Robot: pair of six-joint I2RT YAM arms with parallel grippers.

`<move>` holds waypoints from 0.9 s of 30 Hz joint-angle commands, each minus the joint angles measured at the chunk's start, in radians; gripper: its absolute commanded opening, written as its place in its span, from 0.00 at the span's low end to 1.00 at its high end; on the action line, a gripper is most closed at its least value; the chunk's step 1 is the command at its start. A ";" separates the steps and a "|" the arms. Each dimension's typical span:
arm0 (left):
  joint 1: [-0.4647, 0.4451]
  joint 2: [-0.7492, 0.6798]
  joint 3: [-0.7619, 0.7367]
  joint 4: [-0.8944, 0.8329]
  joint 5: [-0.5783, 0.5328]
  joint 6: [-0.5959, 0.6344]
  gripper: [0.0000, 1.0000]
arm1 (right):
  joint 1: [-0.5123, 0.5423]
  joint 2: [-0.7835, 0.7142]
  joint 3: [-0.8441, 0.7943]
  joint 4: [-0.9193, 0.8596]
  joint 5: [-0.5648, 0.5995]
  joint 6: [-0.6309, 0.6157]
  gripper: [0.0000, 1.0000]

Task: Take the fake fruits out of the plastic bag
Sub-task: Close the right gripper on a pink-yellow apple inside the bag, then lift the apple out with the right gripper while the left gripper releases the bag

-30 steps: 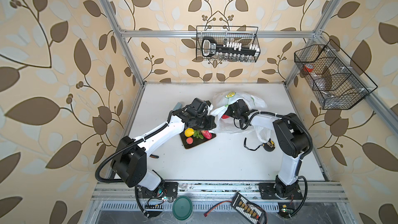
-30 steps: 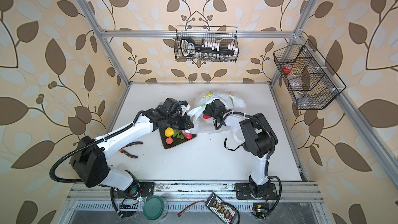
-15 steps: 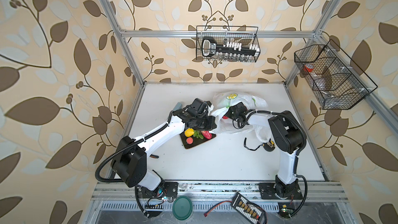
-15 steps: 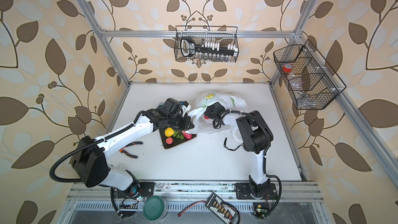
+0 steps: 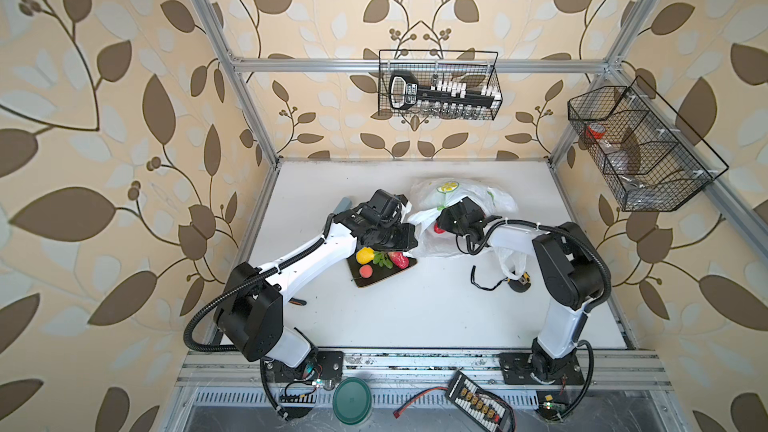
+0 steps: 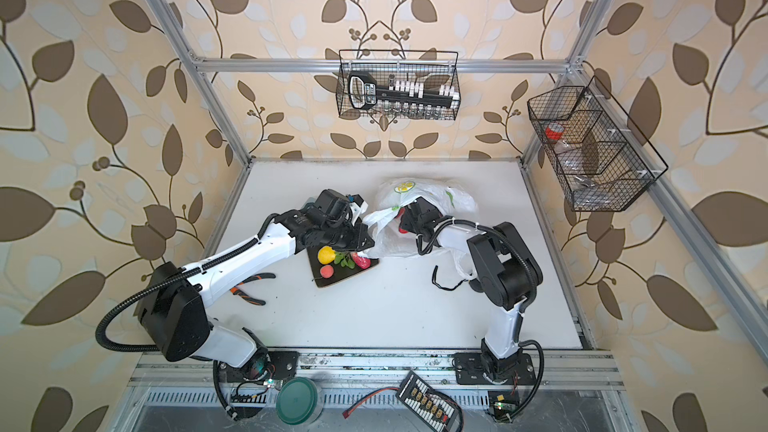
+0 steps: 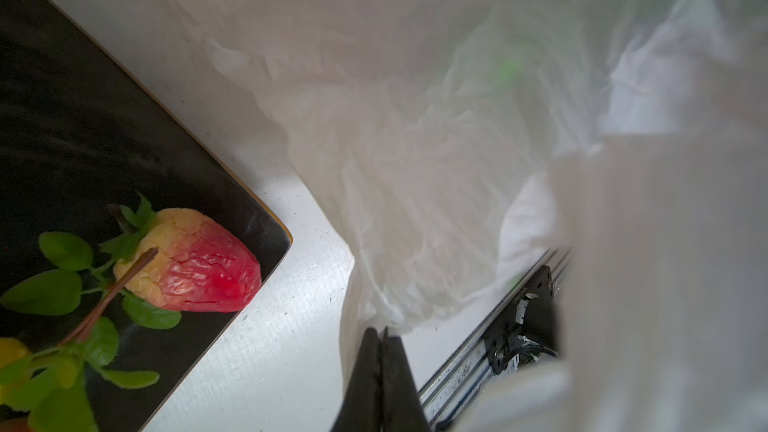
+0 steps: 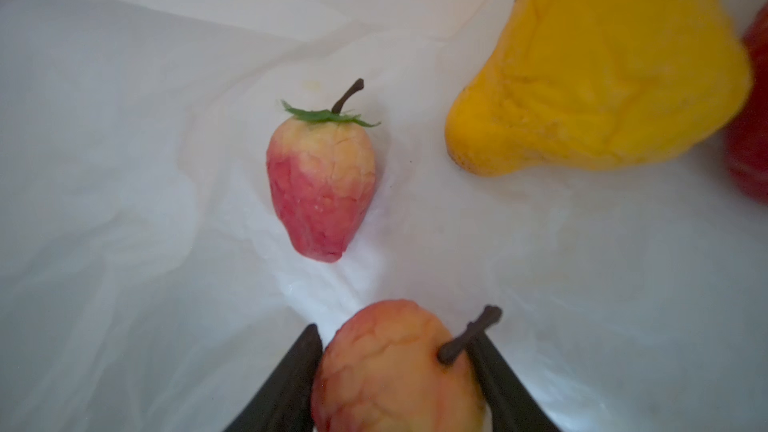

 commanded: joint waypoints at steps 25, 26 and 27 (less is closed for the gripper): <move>-0.008 0.022 0.066 0.087 -0.040 -0.035 0.00 | 0.005 -0.624 -0.288 -0.304 -0.472 -0.542 0.54; -0.008 0.026 0.067 0.089 -0.039 -0.035 0.00 | 0.006 -0.643 -0.289 -0.316 -0.488 -0.549 0.54; -0.008 0.032 0.070 0.091 -0.037 -0.035 0.00 | 0.008 -0.665 -0.289 -0.332 -0.509 -0.557 0.54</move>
